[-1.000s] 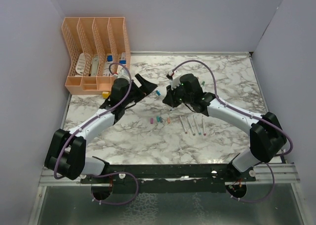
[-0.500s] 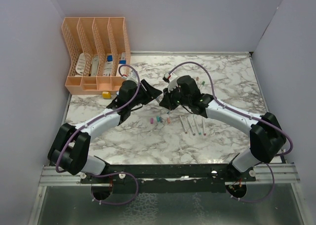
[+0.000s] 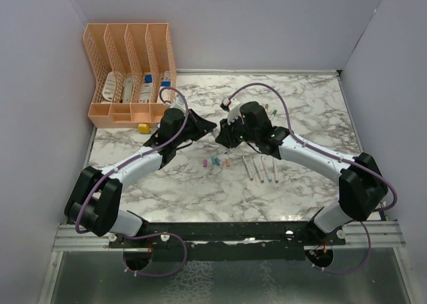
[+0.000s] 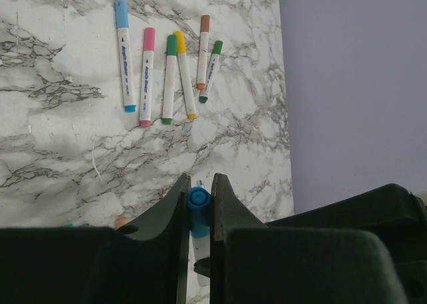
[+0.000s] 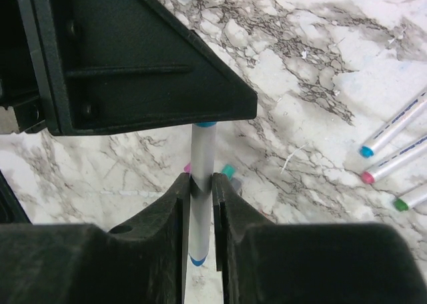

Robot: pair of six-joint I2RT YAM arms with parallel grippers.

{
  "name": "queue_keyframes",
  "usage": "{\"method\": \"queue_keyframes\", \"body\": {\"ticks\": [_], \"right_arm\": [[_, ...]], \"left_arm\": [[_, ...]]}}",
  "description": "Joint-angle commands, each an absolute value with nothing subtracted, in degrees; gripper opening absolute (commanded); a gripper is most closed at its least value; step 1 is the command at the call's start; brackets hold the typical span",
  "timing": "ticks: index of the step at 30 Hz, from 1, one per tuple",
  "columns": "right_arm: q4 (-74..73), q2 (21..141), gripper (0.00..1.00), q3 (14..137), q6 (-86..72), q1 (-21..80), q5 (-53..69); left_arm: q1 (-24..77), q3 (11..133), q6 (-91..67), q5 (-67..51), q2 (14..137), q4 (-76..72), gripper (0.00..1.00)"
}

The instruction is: Open the pen caps

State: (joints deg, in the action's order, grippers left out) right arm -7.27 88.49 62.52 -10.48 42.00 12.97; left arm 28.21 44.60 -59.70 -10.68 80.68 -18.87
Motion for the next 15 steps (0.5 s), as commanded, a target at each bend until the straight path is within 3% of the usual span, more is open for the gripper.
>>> {"method": "queue_keyframes", "body": {"ticks": [1,4,15], "right_arm": [[-6.75,86.93,0.27,64.73,-10.64,42.45,14.32],[-6.93,87.36,0.37,65.08,-10.62,42.45,14.68],[-6.24,89.11,0.37,65.56,-10.8,42.45,15.03]], "left_arm": [[28.47,44.61,-59.35,-11.07,80.02,-20.67,0.0],[28.55,44.86,-59.33,-11.32,80.0,-20.78,0.0],[29.61,45.53,-59.32,-11.38,79.29,-21.0,0.0]]}}
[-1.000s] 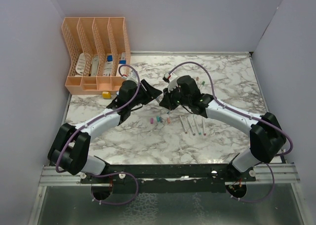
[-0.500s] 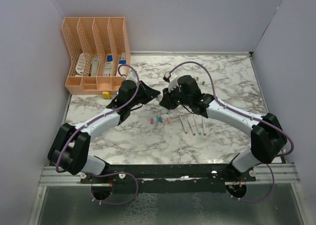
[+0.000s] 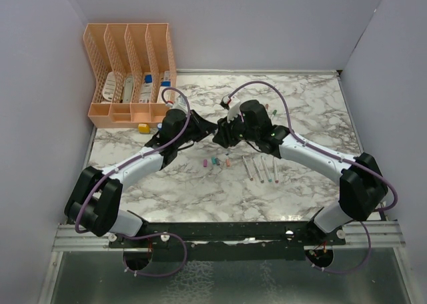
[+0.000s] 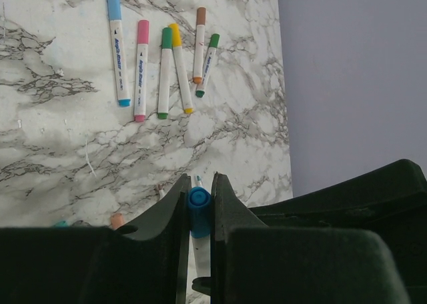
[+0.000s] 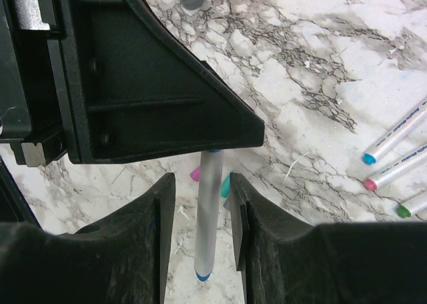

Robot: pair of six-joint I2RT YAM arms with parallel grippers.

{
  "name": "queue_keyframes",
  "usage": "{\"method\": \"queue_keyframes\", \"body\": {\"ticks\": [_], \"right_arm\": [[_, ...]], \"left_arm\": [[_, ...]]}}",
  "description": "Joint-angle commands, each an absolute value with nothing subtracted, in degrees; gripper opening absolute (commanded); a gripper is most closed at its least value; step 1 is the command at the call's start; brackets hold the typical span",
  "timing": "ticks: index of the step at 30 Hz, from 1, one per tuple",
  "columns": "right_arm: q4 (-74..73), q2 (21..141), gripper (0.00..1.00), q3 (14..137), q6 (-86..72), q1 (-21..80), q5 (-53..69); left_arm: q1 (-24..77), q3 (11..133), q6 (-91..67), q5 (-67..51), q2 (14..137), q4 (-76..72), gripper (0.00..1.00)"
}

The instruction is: Open the pen caps

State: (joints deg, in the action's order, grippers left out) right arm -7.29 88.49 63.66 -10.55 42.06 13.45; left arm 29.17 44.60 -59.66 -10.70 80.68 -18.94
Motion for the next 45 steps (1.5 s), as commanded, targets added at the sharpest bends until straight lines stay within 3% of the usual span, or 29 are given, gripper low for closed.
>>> {"method": "queue_keyframes", "body": {"ticks": [1,9,13,16,21,23,27,28,45], "right_arm": [[-6.17,89.18,0.36,65.57,-10.81,42.45,15.03],[-6.21,89.73,0.11,65.25,-10.78,42.45,15.11],[-6.32,89.82,0.11,64.96,-10.68,42.45,15.19],[-6.25,89.94,0.22,64.91,-10.68,42.5,15.29],[-6.23,90.65,0.29,65.24,-10.72,42.45,15.43],[-6.44,90.89,0.25,65.47,-10.67,42.45,15.38],[-6.2,90.29,0.03,65.14,-10.85,42.45,15.38],[-6.46,90.06,0.02,65.05,-10.88,42.45,15.31],[-13.19,77.6,0.01,52.86,-11.35,42.45,13.07]], "left_arm": [[29.71,45.53,-59.38,-11.34,79.18,-21.03,0.0],[29.71,45.62,-59.4,-11.0,78.37,-21.29,0.0],[29.71,45.68,-59.5,-10.98,78.29,-21.74,0.0],[29.77,45.77,-59.76,-11.15,78.39,-22.18,0.0],[29.89,45.93,-60.18,-11.51,78.24,-22.67,0.0],[29.97,45.97,-60.2,-11.51,78.22,-22.68,0.0],[30.0,45.91,-60.07,-11.15,78.31,-22.68,0.0],[30.0,45.75,-60.06,-10.83,78.31,-22.7,0.0],[22.3,54.72,-54.02,-4.23,84.2,-16.87,0.0]]}}
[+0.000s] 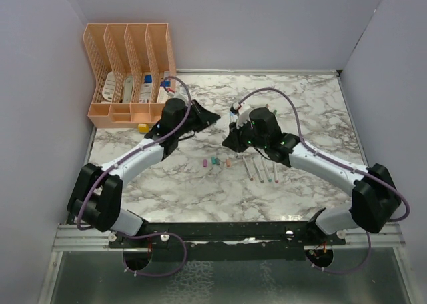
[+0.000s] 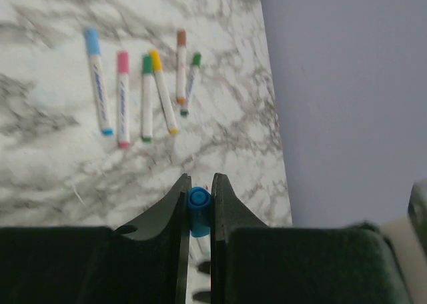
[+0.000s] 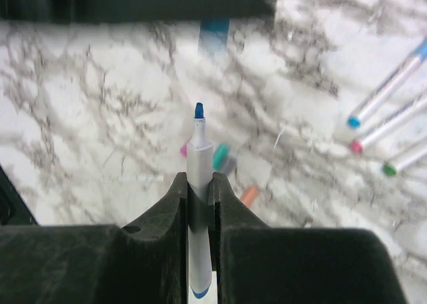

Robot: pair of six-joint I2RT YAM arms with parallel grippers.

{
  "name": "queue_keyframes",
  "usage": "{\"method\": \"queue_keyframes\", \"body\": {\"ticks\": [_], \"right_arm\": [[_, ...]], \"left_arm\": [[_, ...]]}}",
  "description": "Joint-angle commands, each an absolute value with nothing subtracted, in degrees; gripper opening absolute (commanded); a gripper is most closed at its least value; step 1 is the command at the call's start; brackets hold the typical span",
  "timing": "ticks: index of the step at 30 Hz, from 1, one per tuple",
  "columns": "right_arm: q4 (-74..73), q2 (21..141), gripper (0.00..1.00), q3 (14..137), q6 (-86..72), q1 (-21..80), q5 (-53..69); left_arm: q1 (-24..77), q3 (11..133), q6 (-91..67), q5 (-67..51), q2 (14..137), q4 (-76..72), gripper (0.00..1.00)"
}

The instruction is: Open the pen caps

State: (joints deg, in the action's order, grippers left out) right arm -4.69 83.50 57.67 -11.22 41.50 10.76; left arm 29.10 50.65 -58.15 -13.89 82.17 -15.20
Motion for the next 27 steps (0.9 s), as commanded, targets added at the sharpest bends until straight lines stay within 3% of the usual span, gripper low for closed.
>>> {"method": "queue_keyframes", "body": {"ticks": [1,13,27], "right_arm": [[-13.51,76.61,0.01,52.3,-11.43,42.43,12.75],[-14.75,75.97,0.01,54.13,-16.46,42.45,-4.13],[-14.54,101.02,0.01,76.05,-18.67,42.39,-5.85]], "left_arm": [[22.05,55.52,-53.53,-4.22,84.59,-16.37,0.0],[22.59,53.12,-46.98,-6.52,82.96,-5.06,0.0],[26.94,41.36,-41.12,2.05,74.4,7.0,0.0]]}}
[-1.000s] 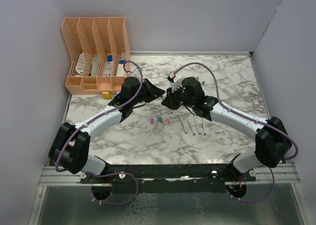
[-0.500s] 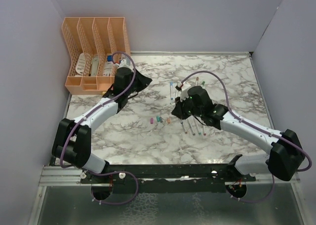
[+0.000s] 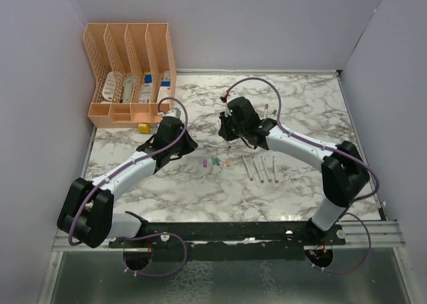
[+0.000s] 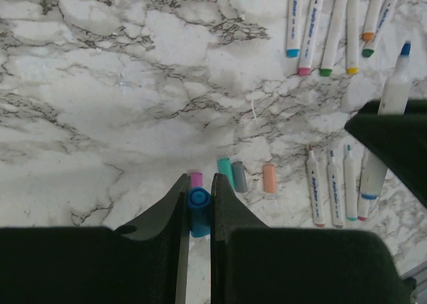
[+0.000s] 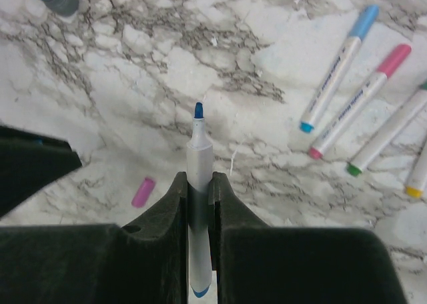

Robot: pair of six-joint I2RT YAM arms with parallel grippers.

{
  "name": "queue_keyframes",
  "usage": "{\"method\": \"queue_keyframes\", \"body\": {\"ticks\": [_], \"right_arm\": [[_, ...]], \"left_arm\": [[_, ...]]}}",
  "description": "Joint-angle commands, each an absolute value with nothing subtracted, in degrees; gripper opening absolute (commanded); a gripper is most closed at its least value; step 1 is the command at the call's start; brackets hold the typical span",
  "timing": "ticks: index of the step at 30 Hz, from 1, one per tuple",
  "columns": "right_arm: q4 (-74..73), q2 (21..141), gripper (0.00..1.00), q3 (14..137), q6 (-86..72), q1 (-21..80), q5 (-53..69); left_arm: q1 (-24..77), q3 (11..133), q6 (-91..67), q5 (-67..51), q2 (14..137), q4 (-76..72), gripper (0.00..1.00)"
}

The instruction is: Open the pen caps

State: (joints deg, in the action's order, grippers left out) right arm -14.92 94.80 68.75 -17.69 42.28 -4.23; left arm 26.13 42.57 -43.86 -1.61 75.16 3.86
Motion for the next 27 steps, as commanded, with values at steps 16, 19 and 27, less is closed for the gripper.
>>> {"method": "queue_keyframes", "body": {"ticks": [16,19,27], "right_arm": [[-12.12,121.68,0.01,91.13,-24.29,42.67,-1.5],[-12.35,123.68,0.01,92.34,-25.6,42.88,-1.77],[-13.59,126.76,0.01,94.31,-28.84,42.98,-2.16]], "left_arm": [[29.6,39.62,-40.25,4.66,82.02,5.64,0.0],[29.99,39.45,-40.25,4.47,82.36,5.77,0.0],[30.23,39.38,-39.98,4.09,82.78,6.42,0.07]]}}
